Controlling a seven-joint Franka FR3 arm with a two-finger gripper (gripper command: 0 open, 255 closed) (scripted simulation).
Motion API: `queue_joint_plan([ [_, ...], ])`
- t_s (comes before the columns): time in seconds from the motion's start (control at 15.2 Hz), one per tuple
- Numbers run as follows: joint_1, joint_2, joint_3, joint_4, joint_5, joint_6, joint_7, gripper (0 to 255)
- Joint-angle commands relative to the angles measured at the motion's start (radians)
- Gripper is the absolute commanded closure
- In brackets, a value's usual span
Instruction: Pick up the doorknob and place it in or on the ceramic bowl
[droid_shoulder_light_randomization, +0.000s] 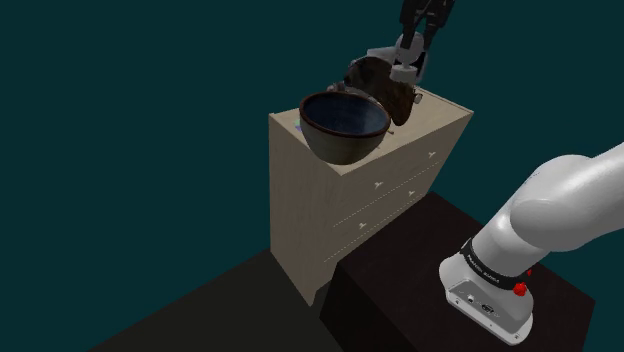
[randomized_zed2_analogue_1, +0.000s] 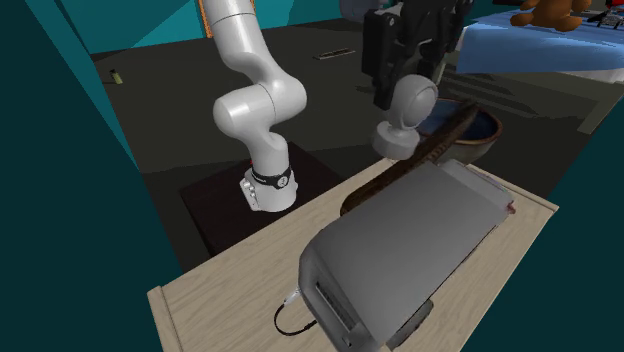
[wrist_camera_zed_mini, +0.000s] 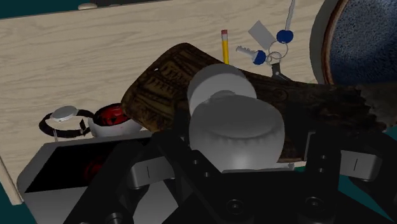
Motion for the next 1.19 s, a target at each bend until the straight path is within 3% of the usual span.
queue_joint_plan([
  [0.0,0.016,-0.006,0.038,-0.011,0.021,0.007,0.051,255],
  [0.86,0.116,0.1,0.283,0.091,0.122,0.048,0.382,255],
  [1.12,0.117,0.085,0.285,0.022,0.126,0.101,0.375,255],
])
